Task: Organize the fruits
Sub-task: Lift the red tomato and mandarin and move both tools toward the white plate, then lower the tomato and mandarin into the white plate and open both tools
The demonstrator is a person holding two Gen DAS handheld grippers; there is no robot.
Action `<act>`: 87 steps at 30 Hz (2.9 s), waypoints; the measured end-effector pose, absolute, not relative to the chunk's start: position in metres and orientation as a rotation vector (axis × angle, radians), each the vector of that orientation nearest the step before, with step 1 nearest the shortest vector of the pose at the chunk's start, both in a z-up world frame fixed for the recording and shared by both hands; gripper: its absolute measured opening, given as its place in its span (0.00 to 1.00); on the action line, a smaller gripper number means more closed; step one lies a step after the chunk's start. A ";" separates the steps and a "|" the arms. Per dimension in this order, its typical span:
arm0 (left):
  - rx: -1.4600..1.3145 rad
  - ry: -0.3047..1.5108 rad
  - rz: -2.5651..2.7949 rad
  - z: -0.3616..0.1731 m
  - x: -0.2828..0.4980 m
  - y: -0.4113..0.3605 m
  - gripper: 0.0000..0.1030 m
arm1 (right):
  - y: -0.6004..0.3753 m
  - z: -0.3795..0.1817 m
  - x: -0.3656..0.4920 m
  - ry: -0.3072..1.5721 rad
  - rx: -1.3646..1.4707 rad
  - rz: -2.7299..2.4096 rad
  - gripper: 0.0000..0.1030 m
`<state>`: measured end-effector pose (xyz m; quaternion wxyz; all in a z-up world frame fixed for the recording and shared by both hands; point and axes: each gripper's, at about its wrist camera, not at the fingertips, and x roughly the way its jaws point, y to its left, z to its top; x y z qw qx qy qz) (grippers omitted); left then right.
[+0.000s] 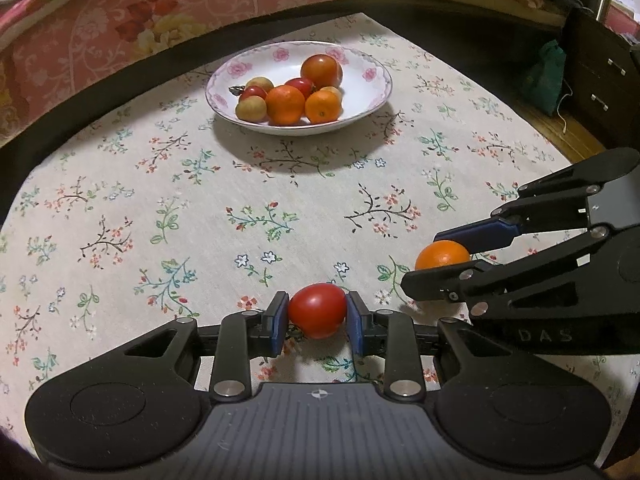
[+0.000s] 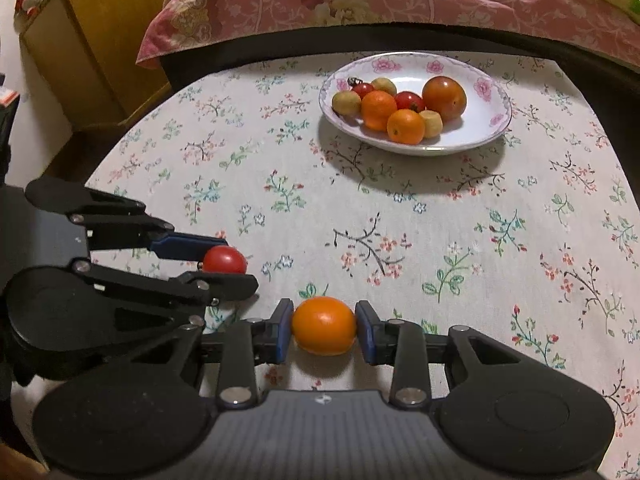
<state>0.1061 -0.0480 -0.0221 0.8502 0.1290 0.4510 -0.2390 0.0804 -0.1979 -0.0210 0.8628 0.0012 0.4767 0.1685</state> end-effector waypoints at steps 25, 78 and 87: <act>0.230 0.890 -0.459 -0.011 0.123 -0.052 0.35 | -0.208 -0.007 0.101 0.959 0.077 0.323 0.27; 0.222 0.779 -0.367 0.012 0.260 -0.094 0.63 | -0.278 0.005 0.231 0.804 0.329 0.202 0.42; 0.219 0.761 -0.300 0.022 0.232 -0.085 0.81 | -0.279 0.015 0.205 0.790 0.303 0.160 0.45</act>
